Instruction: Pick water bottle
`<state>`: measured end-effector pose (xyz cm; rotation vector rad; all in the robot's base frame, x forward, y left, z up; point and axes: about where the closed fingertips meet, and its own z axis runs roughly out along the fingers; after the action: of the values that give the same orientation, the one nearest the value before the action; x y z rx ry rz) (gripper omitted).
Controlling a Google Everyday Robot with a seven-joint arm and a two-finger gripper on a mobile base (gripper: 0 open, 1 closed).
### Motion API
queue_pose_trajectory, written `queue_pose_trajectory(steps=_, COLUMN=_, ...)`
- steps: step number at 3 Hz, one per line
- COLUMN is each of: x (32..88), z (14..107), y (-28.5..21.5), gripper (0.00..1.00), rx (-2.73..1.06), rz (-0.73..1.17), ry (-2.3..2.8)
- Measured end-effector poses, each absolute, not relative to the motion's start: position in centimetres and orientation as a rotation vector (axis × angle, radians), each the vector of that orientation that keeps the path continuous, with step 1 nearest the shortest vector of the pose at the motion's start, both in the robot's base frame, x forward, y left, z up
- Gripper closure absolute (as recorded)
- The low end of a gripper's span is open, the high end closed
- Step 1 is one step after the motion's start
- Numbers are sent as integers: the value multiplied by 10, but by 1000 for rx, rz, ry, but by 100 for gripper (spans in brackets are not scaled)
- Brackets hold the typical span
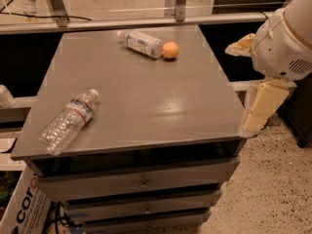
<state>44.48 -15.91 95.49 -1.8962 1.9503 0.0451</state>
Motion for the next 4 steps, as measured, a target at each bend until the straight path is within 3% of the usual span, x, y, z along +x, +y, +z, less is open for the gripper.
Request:
queue_pose_trajectory(steps=2, x=454, z=931, y=-92, gripper=0, rx=-1998, rz=199, ry=1719)
queue_pose_trajectory(steps=4, x=456, z=928, y=-82, gripper=0, rx=-2002, rz=225, ry=1685)
